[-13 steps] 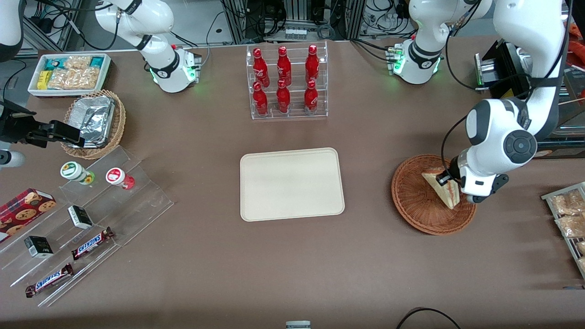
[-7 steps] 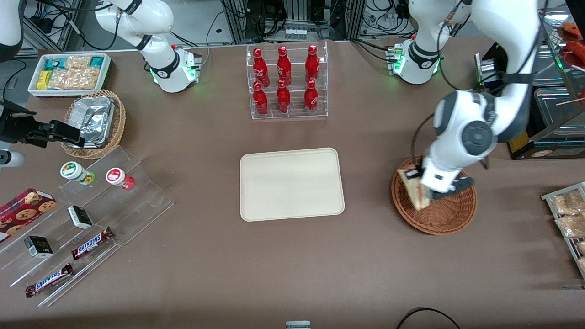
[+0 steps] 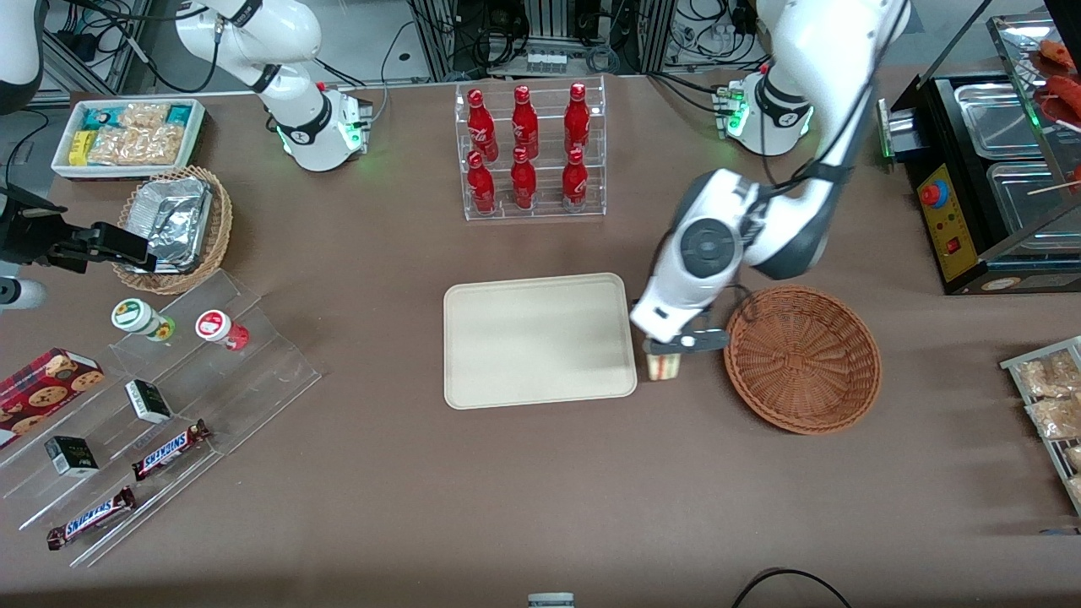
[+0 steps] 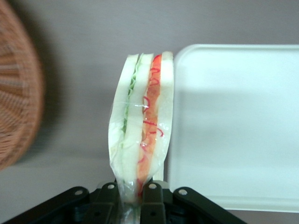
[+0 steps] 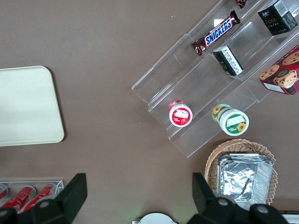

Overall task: Place sandwich from basket to tray
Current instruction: 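Lift the sandwich and carry it over the beige tray, then lower the sandwich onto the tray and open the left gripper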

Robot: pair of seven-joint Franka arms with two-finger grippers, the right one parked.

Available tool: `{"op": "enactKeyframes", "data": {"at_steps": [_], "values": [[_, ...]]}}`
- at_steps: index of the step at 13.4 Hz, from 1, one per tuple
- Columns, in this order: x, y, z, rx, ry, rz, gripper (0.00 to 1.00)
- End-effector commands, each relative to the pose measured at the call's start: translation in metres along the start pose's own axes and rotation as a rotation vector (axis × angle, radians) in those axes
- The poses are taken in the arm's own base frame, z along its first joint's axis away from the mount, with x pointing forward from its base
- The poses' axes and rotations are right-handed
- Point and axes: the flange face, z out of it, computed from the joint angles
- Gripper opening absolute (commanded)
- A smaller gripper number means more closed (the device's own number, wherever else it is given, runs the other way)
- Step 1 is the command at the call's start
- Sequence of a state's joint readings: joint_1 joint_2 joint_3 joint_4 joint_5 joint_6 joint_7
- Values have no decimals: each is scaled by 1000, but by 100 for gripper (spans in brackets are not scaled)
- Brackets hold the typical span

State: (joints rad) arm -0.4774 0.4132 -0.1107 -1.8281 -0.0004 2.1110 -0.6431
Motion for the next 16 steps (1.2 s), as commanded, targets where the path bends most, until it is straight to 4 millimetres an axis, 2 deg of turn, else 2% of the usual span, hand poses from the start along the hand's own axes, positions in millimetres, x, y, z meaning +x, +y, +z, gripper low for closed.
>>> {"op": "enactKeyframes", "data": {"at_steps": [1, 2, 4, 7, 9, 12, 16], "values": [[0, 59, 8, -9, 12, -1, 0], [2, 75, 10, -18, 15, -17, 0], [-9, 111, 21, -26, 18, -34, 0], [-14, 149, 29, -46, 31, -79, 0], [-16, 168, 35, -56, 35, -103, 0], [-24, 181, 42, -56, 33, -104, 0], [-20, 185, 54, -55, 28, -147, 0]]}}
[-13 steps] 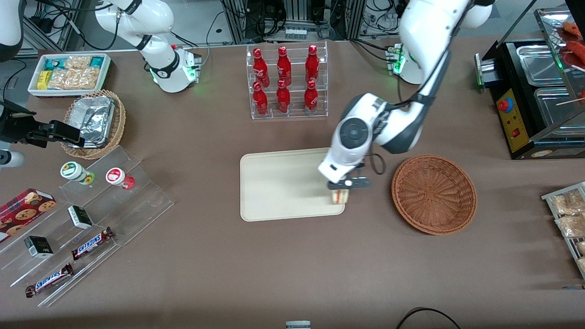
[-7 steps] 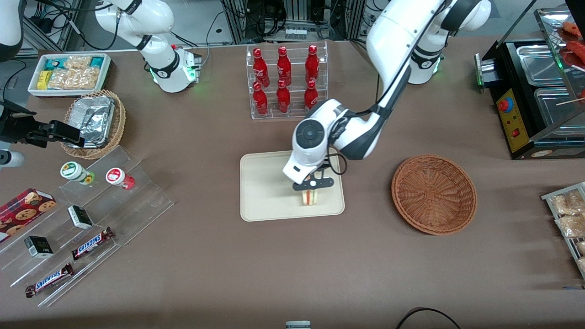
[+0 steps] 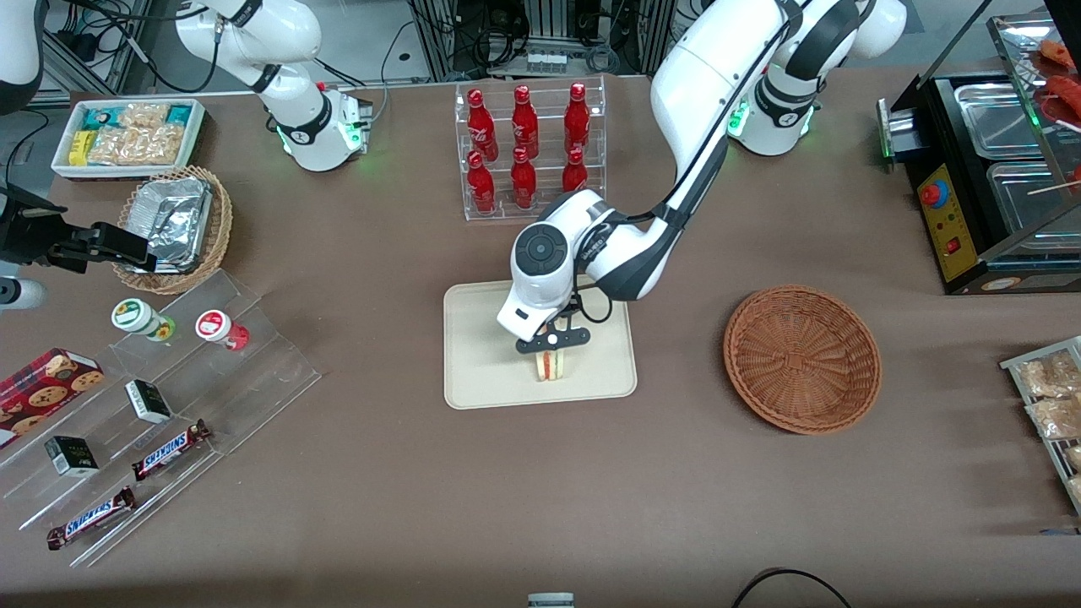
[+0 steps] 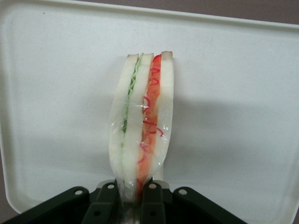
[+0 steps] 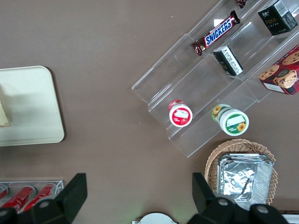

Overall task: Place sandwich from basket to tray
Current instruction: 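Lower the sandwich onto the tray and open the left gripper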

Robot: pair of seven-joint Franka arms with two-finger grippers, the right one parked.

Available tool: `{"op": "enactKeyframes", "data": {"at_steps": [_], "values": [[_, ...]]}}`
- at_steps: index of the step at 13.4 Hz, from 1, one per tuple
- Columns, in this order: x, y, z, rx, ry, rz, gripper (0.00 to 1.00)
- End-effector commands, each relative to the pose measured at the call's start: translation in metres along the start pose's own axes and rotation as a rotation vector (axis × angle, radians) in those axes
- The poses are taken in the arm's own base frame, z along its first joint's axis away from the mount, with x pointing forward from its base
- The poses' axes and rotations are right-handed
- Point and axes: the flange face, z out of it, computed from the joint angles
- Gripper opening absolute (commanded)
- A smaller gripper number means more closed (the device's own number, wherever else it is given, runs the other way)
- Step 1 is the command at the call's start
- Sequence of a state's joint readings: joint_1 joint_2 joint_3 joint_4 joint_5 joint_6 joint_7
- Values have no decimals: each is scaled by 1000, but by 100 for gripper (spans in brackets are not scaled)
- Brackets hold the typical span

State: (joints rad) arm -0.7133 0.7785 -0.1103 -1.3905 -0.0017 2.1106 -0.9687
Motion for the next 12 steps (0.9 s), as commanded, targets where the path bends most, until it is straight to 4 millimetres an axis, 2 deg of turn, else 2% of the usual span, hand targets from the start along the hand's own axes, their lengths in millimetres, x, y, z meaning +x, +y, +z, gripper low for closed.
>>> {"op": "enactKeyframes", "data": {"at_steps": [1, 2, 3, 4, 6, 9, 12], "values": [[3, 8, 1, -3, -1, -39, 0], [3, 8, 3, -1, -3, -39, 2], [3, 8, 2, -2, -2, -40, 67], [3, 8, -1, -5, 0, -40, 100], [4, 8, -13, -13, 7, -42, 100], [5, 3, -55, -11, 14, -30, 100], [7, -5, -90, -14, 40, 36, 100]]}}
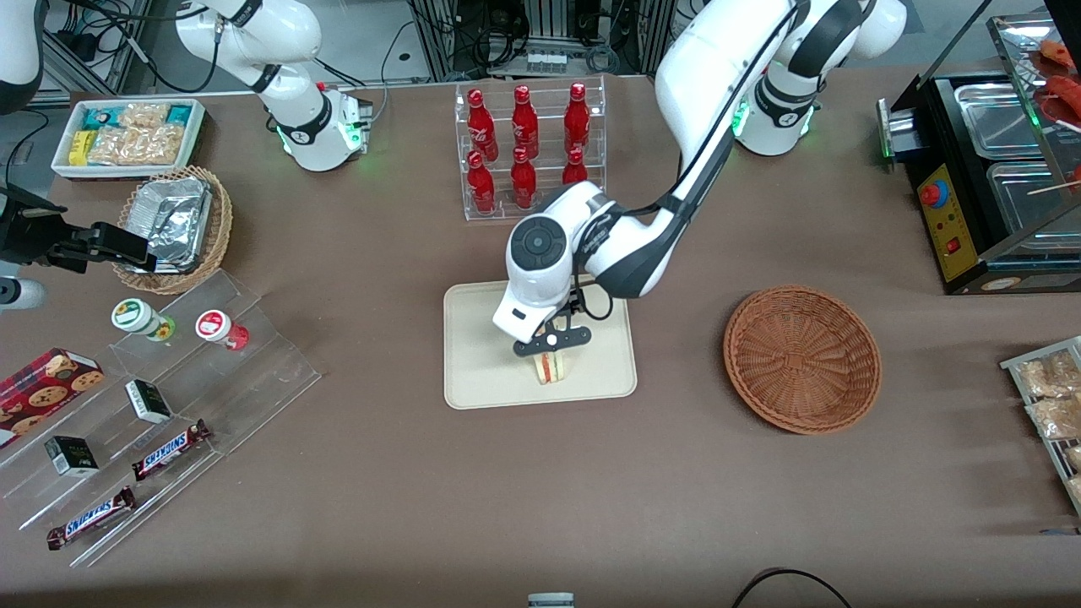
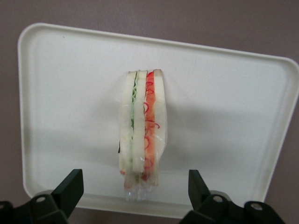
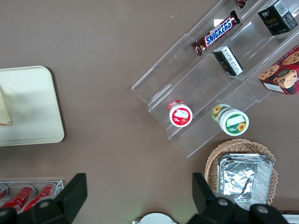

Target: Place sandwich from basket to tray

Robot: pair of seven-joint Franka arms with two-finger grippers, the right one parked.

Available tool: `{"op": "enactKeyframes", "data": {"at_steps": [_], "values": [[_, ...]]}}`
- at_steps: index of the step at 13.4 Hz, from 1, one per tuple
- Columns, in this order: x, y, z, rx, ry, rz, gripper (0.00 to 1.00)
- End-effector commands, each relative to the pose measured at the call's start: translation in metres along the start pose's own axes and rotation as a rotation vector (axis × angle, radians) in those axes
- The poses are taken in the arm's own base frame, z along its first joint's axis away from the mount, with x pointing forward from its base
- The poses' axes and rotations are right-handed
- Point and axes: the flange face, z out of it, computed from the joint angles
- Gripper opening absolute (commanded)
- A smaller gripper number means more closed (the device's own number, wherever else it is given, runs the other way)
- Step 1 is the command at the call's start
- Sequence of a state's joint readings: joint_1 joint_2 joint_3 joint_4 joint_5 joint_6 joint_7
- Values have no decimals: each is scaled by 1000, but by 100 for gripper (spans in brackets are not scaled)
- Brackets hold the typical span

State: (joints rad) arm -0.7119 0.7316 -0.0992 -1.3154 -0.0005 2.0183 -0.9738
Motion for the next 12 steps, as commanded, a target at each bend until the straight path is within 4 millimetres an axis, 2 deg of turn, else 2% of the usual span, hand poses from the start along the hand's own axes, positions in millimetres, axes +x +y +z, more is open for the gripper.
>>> {"op": "enactKeyframes", "data": {"at_steps": [1, 2, 4, 5, 7, 12], "values": [[4, -14, -37, 14, 13, 90, 100], [10, -24, -46, 32, -1, 117, 100], [44, -65, -72, 41, -28, 57, 100], [54, -78, -83, 35, -29, 71, 100], [64, -105, -90, 38, -34, 105, 100], [94, -196, -117, 41, -47, 188, 100]]}}
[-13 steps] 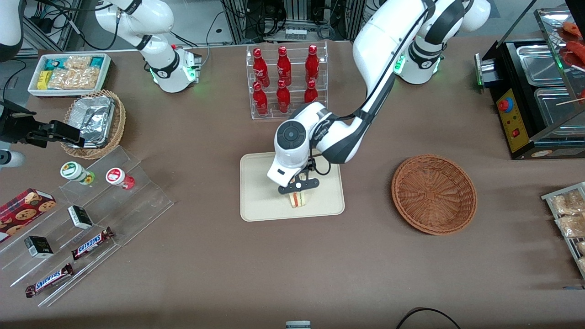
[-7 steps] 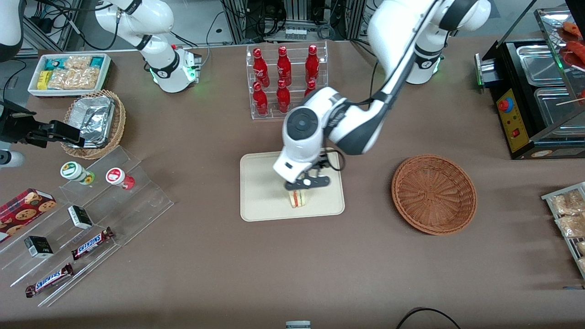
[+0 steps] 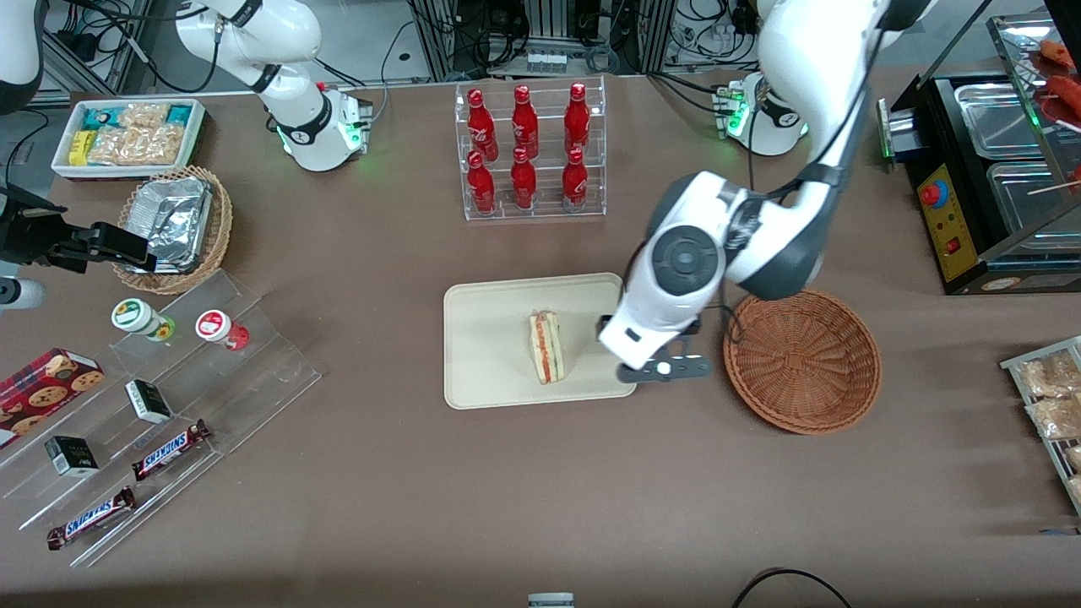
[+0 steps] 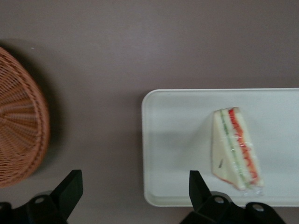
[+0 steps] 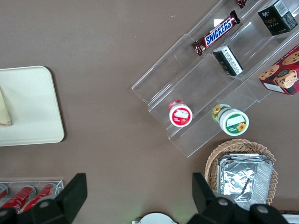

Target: Place sandwich from basket to tray

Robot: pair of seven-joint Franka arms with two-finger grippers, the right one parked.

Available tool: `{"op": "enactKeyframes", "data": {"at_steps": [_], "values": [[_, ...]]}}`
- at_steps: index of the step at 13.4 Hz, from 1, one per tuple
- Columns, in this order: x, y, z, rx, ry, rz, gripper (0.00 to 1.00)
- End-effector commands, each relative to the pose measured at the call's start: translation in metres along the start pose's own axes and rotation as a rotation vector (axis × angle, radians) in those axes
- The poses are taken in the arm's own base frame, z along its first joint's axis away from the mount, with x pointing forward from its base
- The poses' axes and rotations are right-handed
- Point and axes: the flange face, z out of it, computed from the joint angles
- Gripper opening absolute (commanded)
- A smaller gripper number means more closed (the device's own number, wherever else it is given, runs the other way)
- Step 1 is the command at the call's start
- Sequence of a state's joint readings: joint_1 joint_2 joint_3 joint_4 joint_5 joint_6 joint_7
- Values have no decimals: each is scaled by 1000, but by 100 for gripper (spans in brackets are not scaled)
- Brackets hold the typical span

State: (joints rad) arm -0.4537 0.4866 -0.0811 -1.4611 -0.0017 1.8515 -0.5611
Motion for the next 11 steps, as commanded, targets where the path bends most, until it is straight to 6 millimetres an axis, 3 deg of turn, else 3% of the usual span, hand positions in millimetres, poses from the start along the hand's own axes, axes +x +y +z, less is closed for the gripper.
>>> {"op": "enactKeyframes", "data": {"at_steps": [1, 5, 11], "values": [[-10, -52, -20, -7, -12, 54, 100], [-20, -124, -43, 5, -41, 134, 100], [-49, -210, -104, 11, -87, 144, 100]]}}
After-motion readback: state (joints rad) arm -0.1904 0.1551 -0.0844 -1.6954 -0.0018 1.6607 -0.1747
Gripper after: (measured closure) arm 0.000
